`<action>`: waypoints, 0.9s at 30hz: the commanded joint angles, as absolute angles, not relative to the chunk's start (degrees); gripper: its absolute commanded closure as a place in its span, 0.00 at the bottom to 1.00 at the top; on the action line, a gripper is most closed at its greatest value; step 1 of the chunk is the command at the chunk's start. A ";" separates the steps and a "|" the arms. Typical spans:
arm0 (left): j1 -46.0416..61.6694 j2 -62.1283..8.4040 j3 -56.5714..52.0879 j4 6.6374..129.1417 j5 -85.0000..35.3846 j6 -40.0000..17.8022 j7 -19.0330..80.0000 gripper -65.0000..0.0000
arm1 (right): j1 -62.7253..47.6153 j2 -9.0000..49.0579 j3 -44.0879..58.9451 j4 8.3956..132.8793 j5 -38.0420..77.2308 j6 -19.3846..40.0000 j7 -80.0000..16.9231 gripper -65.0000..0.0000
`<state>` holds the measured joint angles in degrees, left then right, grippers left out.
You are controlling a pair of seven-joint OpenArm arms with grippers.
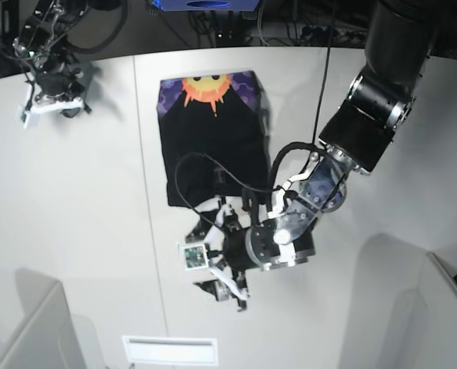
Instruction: Fold the T-shirt properly
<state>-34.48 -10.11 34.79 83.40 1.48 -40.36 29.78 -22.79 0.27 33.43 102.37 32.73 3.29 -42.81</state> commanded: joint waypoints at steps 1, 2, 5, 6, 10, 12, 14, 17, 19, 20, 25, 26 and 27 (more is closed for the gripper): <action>-33.98 -9.80 32.13 85.85 1.19 -40.00 28.88 0.46 | -22.37 1.36 33.80 103.78 33.36 5.41 -41.54 1.00; -31.78 -9.89 29.14 88.22 1.89 -40.00 28.88 0.58 | -22.37 1.89 34.15 103.96 33.36 7.34 -41.54 1.00; -24.84 -10.68 22.37 94.20 6.11 -40.00 28.79 1.00 | -22.37 3.65 33.98 105.27 33.36 11.47 -39.87 1.00; -22.20 -10.68 20.00 96.57 7.25 -40.00 28.70 1.00 | -22.73 4.00 33.89 105.63 33.36 12.70 -38.55 1.00; -12.79 -11.03 13.58 105.36 9.54 -40.00 28.70 1.00 | -23.69 5.58 33.89 107.12 33.36 18.86 -35.30 1.00; -8.22 -11.47 11.03 109.58 9.54 -40.00 28.70 1.00 | -24.48 5.58 34.42 107.47 33.36 23.78 -35.21 1.00; -3.30 -12.70 8.48 113.36 9.27 -40.00 27.91 1.00 | -25.27 6.02 36.09 107.91 33.36 28.35 -35.21 1.00; 5.14 -14.11 3.74 114.15 9.54 -40.00 18.77 1.00 | -27.03 6.46 38.46 108.70 32.31 33.63 -35.21 1.00; 11.82 -15.52 1.01 113.89 9.54 -40.00 10.68 1.00 | -27.82 6.99 38.64 109.67 29.58 36.70 -35.21 1.00; 14.81 -16.04 -0.04 113.89 9.54 -40.00 7.69 1.00 | -28.44 7.08 38.55 109.93 28.09 38.29 -35.21 1.00; 27.65 -16.13 -5.93 113.80 9.36 -40.00 1.01 1.00 | -30.11 6.99 38.99 110.20 20.88 40.00 -35.21 1.00; 29.67 -16.13 -6.99 113.80 9.19 -40.00 0.31 1.00 | -30.99 7.08 38.99 110.20 19.82 40.00 -35.21 1.00; 31.25 -16.13 -7.69 113.80 9.19 -40.00 -0.40 1.00 | -31.87 7.25 38.99 110.20 19.03 40.00 -35.21 1.00</action>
<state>31.44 -15.77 -7.70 112.77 10.28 -40.12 1.43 -31.66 6.72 38.61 109.27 18.35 39.92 -36.16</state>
